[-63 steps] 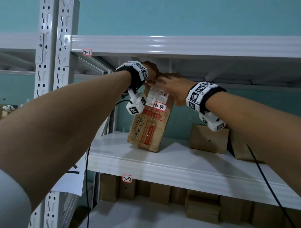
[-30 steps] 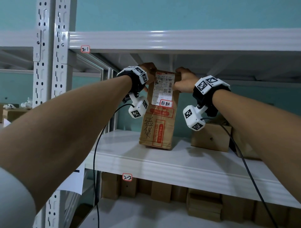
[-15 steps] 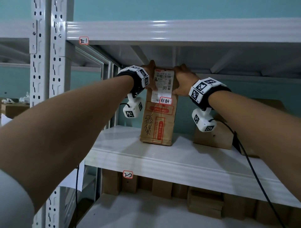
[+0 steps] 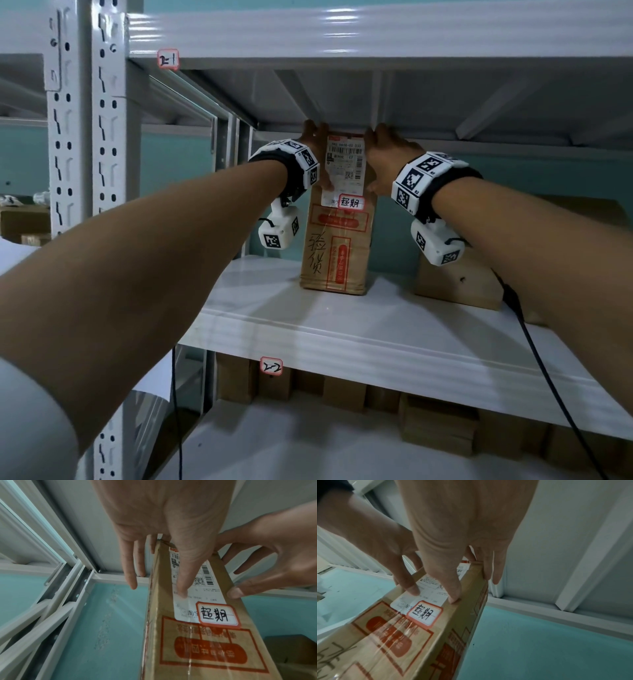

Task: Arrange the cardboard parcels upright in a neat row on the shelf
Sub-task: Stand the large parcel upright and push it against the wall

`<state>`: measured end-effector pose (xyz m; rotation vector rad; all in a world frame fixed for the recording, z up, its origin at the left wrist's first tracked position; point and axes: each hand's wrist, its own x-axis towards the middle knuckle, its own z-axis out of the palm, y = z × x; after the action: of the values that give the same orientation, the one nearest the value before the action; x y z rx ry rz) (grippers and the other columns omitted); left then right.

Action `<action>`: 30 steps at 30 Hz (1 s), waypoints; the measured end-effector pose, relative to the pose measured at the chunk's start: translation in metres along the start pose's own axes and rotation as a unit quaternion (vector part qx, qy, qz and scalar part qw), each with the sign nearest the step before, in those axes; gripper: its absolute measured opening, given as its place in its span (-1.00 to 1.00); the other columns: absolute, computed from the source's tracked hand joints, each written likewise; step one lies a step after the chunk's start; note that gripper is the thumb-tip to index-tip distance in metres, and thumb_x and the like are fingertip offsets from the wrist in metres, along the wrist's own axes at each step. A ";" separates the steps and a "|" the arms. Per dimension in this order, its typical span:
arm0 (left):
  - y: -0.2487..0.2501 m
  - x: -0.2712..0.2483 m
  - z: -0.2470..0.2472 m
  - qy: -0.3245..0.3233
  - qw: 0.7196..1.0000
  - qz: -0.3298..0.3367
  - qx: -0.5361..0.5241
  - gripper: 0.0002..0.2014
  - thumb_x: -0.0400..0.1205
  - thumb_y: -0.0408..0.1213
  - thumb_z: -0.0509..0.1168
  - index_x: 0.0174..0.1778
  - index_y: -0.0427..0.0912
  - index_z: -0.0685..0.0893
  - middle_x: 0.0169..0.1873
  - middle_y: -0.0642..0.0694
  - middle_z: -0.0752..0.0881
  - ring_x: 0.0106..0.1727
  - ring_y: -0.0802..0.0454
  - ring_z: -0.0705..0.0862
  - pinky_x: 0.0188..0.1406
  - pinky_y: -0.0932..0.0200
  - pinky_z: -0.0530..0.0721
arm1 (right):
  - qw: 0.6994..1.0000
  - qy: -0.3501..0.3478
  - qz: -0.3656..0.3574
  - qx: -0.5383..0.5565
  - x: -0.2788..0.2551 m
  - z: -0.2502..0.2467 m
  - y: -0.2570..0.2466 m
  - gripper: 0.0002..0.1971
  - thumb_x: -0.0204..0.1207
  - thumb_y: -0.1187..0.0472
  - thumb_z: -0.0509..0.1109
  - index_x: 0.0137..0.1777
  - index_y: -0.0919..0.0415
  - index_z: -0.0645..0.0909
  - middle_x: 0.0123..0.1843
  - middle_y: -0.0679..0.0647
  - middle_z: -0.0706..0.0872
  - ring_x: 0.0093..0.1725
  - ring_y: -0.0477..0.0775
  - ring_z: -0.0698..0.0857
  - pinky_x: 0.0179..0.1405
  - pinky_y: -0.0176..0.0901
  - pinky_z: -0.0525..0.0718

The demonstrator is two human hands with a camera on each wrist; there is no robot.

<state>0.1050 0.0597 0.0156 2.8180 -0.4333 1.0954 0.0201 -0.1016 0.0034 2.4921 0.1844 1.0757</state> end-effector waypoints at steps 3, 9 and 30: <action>-0.007 0.009 0.016 0.007 1.000 -0.001 0.014 0.32 0.07 -0.02 0.70 0.60 0.17 -0.08 0.61 -0.02 0.06 0.48 -0.25 0.48 0.22 -0.22 0.65 | 1.000 0.007 0.004 -0.007 0.004 0.010 -0.002 -0.12 0.36 0.21 0.56 0.57 0.43 0.16 0.46 0.36 0.33 0.27 0.39 0.57 0.12 0.22 0.65; -0.012 0.018 0.027 0.013 1.000 0.000 0.004 0.19 0.27 -0.04 0.62 0.66 0.07 -0.06 0.62 -0.13 0.09 0.53 -0.22 0.39 0.35 -0.16 0.52 | 1.000 0.015 -0.004 -0.021 0.015 0.027 -0.004 -0.13 0.37 0.20 0.55 0.57 0.45 0.16 0.55 0.40 0.26 0.28 0.38 0.57 0.07 0.18 0.62; -0.037 0.050 0.071 -0.005 0.999 -0.027 0.031 0.14 0.27 -0.13 0.65 0.62 0.09 0.01 0.63 0.02 0.03 0.42 -0.29 0.52 0.27 -0.14 0.61 | 0.993 -0.057 0.035 0.093 0.068 0.059 -0.022 -0.05 0.33 0.26 0.63 0.58 0.34 0.07 0.69 0.34 -0.18 0.15 0.43 0.65 0.07 0.11 0.70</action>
<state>0.1969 0.0703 -0.0025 2.8716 -0.3291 1.1026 0.1107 -0.0820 0.0028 2.7378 0.1731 0.9788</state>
